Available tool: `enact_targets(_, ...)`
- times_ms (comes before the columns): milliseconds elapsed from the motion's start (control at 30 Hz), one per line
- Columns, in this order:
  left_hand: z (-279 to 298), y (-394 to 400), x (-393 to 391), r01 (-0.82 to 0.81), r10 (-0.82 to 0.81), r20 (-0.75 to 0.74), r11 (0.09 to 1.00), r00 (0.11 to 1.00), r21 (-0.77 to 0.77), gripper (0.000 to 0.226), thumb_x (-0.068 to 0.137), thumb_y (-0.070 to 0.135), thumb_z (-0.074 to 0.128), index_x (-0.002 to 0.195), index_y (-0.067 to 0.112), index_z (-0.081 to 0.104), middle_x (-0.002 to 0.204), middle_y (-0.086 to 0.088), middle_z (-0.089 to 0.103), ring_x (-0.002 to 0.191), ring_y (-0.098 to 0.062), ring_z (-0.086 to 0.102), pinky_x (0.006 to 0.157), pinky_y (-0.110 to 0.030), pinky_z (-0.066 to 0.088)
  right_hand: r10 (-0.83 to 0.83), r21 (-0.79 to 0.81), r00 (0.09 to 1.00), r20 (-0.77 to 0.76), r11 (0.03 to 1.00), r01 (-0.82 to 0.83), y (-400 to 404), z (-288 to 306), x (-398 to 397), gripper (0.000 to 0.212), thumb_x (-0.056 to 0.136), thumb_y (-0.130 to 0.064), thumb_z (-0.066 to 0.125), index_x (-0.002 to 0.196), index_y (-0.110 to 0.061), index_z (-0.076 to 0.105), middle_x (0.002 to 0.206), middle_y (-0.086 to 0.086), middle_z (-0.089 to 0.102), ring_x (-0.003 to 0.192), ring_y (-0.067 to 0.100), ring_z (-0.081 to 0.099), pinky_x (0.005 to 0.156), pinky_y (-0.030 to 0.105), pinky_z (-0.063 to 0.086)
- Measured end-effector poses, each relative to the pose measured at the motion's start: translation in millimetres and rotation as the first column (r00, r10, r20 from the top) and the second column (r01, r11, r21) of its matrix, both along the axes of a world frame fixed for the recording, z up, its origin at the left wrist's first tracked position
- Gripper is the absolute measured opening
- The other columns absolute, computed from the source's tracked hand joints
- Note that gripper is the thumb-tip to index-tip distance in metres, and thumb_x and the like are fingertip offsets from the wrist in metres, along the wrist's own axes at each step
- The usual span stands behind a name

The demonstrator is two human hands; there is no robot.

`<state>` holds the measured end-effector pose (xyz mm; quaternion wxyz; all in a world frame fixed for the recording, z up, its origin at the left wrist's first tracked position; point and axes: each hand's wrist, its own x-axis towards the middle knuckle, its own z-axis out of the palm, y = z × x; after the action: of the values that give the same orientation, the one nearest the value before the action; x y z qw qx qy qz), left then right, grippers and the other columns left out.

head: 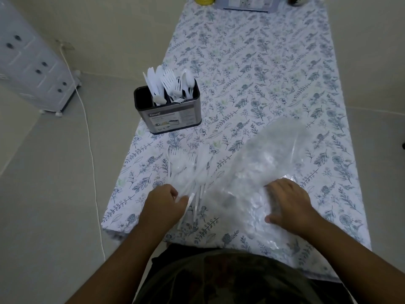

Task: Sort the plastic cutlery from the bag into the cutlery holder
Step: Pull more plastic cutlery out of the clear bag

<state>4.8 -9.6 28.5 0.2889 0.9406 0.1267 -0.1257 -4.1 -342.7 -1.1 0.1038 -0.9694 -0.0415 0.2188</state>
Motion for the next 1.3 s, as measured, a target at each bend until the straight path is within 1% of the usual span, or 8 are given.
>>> enact_targets(200, 18.0, -56.2, 29.4, 0.288, -0.238, 0.320, 0.950, 0.917, -0.119, 0.006, 0.091, 0.022, 0.064, 0.092, 0.020, 0.058, 0.088, 0.008, 0.052, 0.082, -0.006, 0.049, 0.070, -0.018, 0.040, 0.128, 0.119, 0.984, 0.120, 0.983, -0.143, -7.1, -3.8, -12.3, 0.080, 0.059, -0.005, 0.084, 0.134, -0.019, 0.061, 0.137, 0.021, 0.049, 0.133, 0.044, 0.044, 0.105, 0.052, 0.044)
enact_targets(367, -9.9, -126.6, 57.5, 0.579, -0.535, 0.307, 0.812, 0.787, -0.068, 0.035, 0.094, 0.025, 0.063, 0.128, 0.018, 0.058, 0.133, -0.005, 0.055, 0.122, -0.021, 0.047, 0.100, -0.032, 0.043, 0.070, 0.313, 0.998, -0.002, 0.948, -0.066, -3.2, -9.6, -11.0, 0.061, 0.075, -0.018, 0.075, 0.133, -0.018, 0.058, 0.145, 0.002, 0.040, 0.143, 0.031, 0.031, 0.115, 0.052, 0.037)
enact_targets(500, -25.4, -127.2, 65.1, 0.426, -0.386, 0.223, 0.888, 0.895, -0.175, 0.035, 0.091, 0.011, 0.065, 0.124, 0.019, 0.055, 0.115, -0.005, 0.059, 0.108, -0.020, 0.058, 0.087, -0.028, 0.051, -0.045, 0.334, 0.998, -0.037, 0.941, 0.055, -7.3, -14.8, -21.0, 0.068, 0.089, -0.038, 0.075, 0.148, -0.030, 0.043, 0.160, -0.017, 0.012, 0.153, 0.011, 0.000, 0.123, 0.032, 0.007)
enact_targets(667, -20.3, -98.1, 51.6, 0.045, 0.019, 0.153, 0.913, 0.988, -0.406, 0.029, 0.086, 0.009, 0.072, 0.104, 0.020, 0.052, 0.070, 0.007, 0.058, 0.061, -0.005, 0.058, 0.057, -0.009, 0.042, -0.092, 0.269, 0.995, -0.038, 0.958, 0.099, -10.7, -15.6, -26.3, 0.093, 0.087, -0.036, 0.072, 0.161, -0.031, 0.016, 0.168, -0.007, 0.019, 0.156, 0.017, 0.010, 0.123, 0.029, 0.007)
enact_targets(867, -10.4, -111.8, 59.0, 0.009, 0.086, 0.218, 0.917, 0.972, -0.399, 0.037, 0.082, 0.031, 0.076, 0.107, 0.019, 0.051, 0.098, 0.001, 0.056, 0.088, -0.012, 0.056, 0.072, -0.016, 0.047, -0.170, 0.170, 0.984, 0.055, 0.973, 0.159, 10.4, -6.2, -21.2, 0.090, 0.079, -0.071, 0.047, 0.158, -0.031, 0.032, 0.158, 0.011, 0.033, 0.148, 0.031, 0.026, 0.121, 0.047, 0.022)
enact_targets(967, 2.4, -123.7, 98.6, -0.023, 0.076, 0.155, 0.947, 0.985, -0.321, 0.046, 0.078, 0.055, 0.061, 0.111, 0.024, 0.052, 0.106, 0.001, 0.057, 0.099, -0.019, 0.058, 0.084, -0.040, 0.054, -0.124, 0.134, 0.992, 0.025, 0.984, 0.120, 22.3, -8.5, -18.7, 0.099, 0.078, -0.078, 0.056, 0.158, -0.028, 0.027, 0.169, 0.012, 0.011, 0.156, 0.031, 0.006, 0.125, 0.053, 0.012)
enact_targets(1067, 13.7, -138.0, 135.9, -0.003, 0.018, 0.040, 0.938, 0.999, -0.346, 0.060, 0.075, 0.072, 0.059, 0.113, 0.026, 0.050, 0.106, 0.002, 0.060, 0.094, -0.018, 0.063, 0.081, -0.038, 0.054, -0.071, 0.097, 0.996, -0.056, 0.992, 0.076, 27.0, -12.4, -20.1, 0.102, 0.080, -0.070, 0.065, 0.160, -0.035, 0.012, 0.171, 0.004, -0.010, 0.157, 0.026, -0.010, 0.125, 0.053, 0.000)
enact_targets(1300, -8.4, -154.6, 178.4, 0.032, -0.013, 0.067, 0.957, 0.998, -0.289, 0.013, 0.093, 0.019, 0.065, 0.081, 0.014, 0.063, 0.081, 0.001, 0.067, 0.075, -0.016, 0.063, 0.054, -0.019, 0.043, 0.013, 0.091, 0.997, -0.073, 0.996, -0.006, 9.8, -15.1, -27.7, 0.107, 0.079, -0.070, 0.067, 0.160, -0.043, 0.003, 0.170, -0.002, -0.019, 0.156, 0.024, -0.015, 0.123, 0.047, -0.007)
